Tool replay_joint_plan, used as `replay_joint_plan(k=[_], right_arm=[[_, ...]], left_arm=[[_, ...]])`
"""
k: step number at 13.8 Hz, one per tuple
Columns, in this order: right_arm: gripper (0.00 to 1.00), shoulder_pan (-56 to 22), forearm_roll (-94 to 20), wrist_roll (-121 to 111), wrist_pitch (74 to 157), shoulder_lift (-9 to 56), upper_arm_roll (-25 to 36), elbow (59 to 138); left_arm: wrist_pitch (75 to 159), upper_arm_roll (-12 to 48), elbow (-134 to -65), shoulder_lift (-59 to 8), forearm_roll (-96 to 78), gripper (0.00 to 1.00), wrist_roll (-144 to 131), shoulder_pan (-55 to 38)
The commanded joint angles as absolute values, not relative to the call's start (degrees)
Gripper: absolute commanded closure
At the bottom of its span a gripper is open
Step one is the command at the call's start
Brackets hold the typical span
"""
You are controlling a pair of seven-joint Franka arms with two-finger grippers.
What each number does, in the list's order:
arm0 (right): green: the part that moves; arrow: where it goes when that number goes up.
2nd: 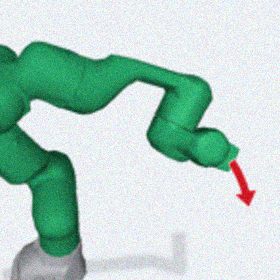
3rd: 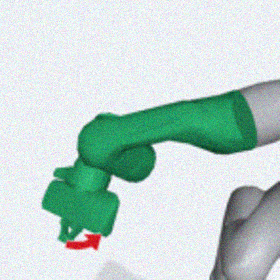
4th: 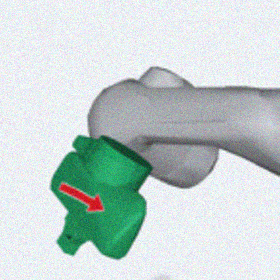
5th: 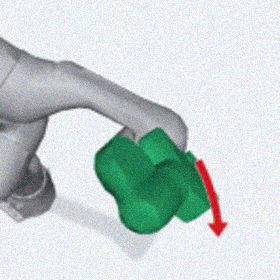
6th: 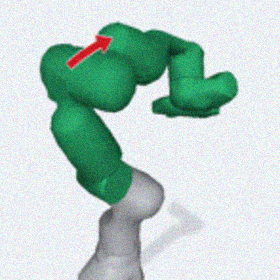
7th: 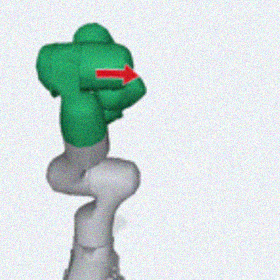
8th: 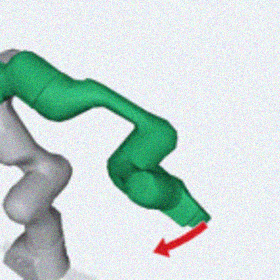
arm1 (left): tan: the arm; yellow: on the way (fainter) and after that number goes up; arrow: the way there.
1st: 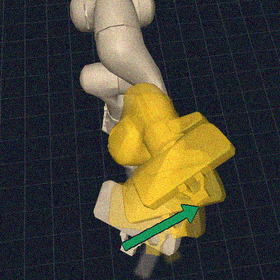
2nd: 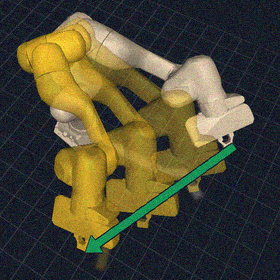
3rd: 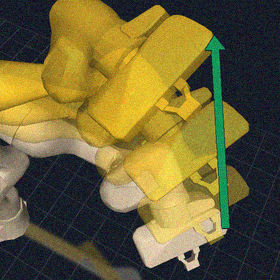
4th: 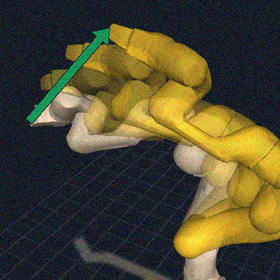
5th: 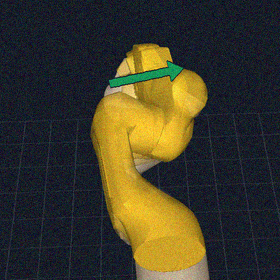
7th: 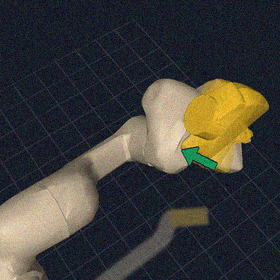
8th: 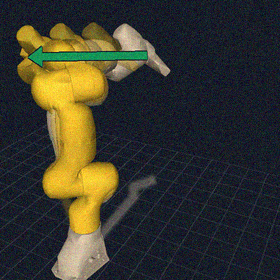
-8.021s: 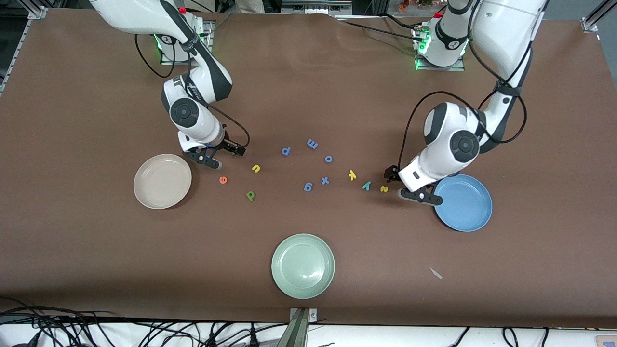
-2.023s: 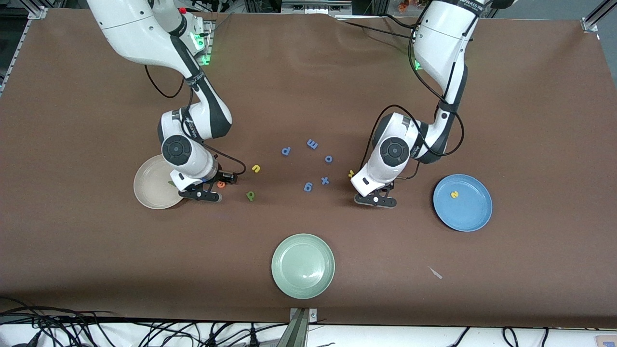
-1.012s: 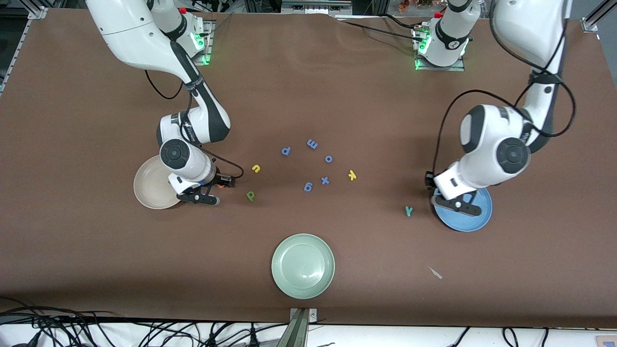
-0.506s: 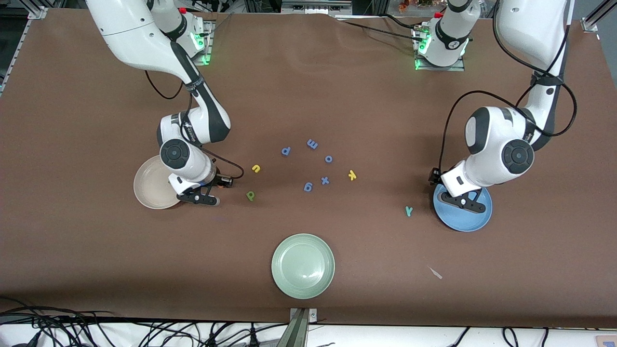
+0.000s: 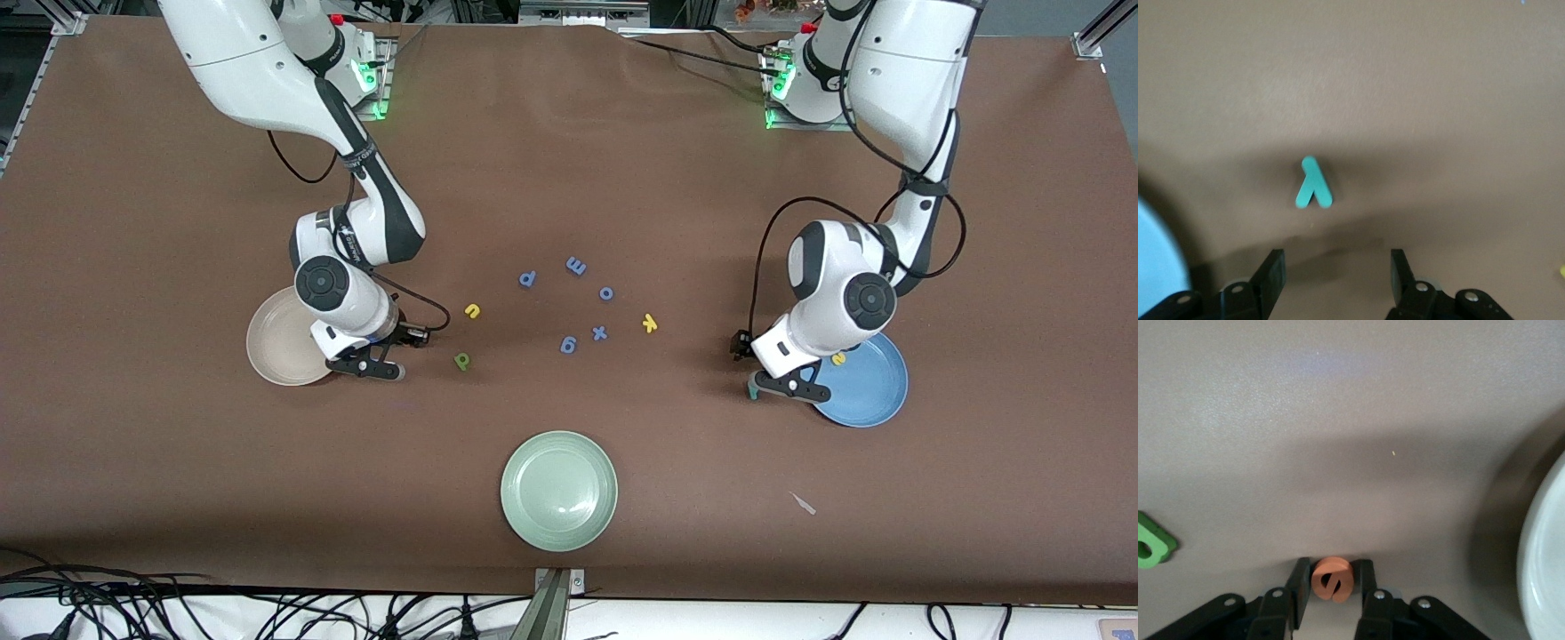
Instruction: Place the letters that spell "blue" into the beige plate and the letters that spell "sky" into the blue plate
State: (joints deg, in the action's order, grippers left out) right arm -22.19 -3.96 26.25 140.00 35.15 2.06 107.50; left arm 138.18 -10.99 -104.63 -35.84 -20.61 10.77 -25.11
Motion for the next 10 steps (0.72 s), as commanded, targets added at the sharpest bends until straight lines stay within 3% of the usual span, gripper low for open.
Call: replay_joint_plan(k=[1, 8, 10], right_arm=[[0.73, -21.9, -4.6, 26.1, 140.6, 36.6, 1.7, 106.3], [0.85, -22.1, -4.6, 25.7, 139.4, 35.9, 1.6, 106.0], [0.85, -21.9, -4.6, 25.0, 131.7, 35.2, 1.9, 102.2]], left_arm=[[138.8, -11.5, -101.9, -37.7, -22.1, 0.28, 10.8, -25.4], [140.8, -11.8, -99.4, -40.3, -21.5, 0.28, 11.9, -25.1], [140.8, -11.9, -99.5, -40.3, -21.5, 0.28, 12.0, -25.0]])
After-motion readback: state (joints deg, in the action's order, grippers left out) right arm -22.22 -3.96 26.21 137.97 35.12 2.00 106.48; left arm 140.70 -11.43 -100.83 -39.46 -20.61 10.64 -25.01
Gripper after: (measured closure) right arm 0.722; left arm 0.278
